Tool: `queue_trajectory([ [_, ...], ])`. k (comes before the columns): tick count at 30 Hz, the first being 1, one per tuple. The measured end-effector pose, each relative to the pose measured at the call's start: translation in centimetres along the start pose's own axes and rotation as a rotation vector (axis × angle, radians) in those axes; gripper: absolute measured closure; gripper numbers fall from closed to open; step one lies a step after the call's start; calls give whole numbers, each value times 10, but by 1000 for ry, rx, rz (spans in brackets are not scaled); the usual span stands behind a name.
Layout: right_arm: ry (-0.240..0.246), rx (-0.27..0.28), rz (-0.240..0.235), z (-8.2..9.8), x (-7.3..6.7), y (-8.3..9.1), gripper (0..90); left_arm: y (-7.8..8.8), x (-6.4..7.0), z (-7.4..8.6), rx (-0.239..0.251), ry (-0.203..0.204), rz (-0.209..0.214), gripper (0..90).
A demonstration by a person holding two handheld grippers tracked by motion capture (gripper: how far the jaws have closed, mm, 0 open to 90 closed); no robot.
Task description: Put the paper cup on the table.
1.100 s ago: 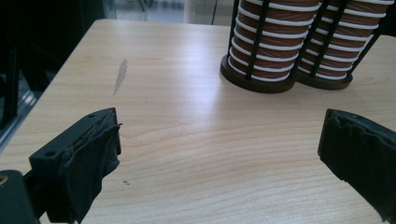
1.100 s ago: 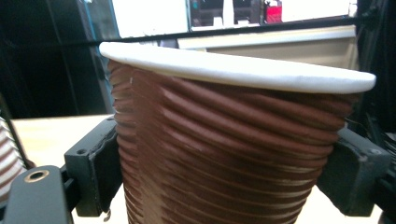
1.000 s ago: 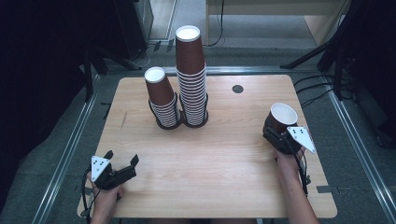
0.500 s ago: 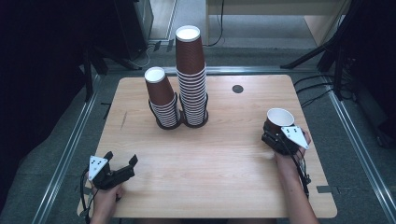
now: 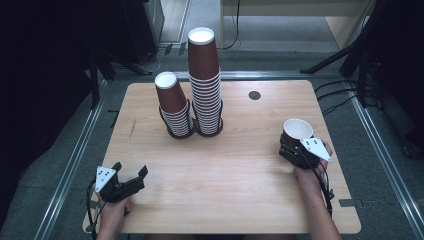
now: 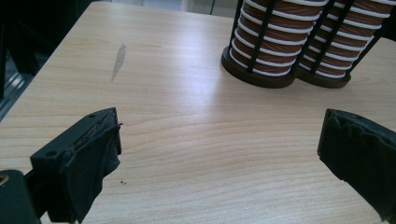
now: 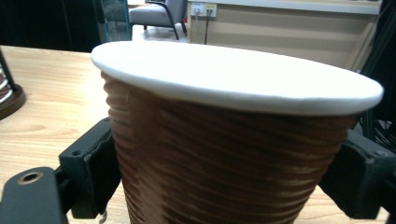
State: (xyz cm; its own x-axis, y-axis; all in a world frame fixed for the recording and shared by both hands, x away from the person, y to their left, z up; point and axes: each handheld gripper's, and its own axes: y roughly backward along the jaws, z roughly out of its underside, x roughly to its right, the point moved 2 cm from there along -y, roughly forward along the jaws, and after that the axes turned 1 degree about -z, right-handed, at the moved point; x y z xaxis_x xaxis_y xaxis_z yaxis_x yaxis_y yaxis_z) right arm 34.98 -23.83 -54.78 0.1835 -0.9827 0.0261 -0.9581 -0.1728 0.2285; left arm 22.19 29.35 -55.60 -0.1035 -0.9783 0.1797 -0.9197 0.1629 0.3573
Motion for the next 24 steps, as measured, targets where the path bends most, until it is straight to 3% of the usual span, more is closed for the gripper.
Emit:
queue_trajectory([
  [4, 3, 6, -24, 0, -1, 2, 81, 0, 0, 0, 0, 0, 0, 0],
  [8, -35, 2, -62, 0, 2, 3, 27, 0, 0, 0, 0, -1, 1, 0],
  [9, -54, 7, -91, 0, 4, 4, 0, 0, 0, 0, 0, 0, 1, 0],
  [15, -79, 26, -137, 1, 6, 9, 0, 1, -1, 0, 0, 3, 2, 0],
  [24, -51, 32, -107, 3, 3, 17, 0, 1, 0, 1, 4, 4, 3, 0],
])
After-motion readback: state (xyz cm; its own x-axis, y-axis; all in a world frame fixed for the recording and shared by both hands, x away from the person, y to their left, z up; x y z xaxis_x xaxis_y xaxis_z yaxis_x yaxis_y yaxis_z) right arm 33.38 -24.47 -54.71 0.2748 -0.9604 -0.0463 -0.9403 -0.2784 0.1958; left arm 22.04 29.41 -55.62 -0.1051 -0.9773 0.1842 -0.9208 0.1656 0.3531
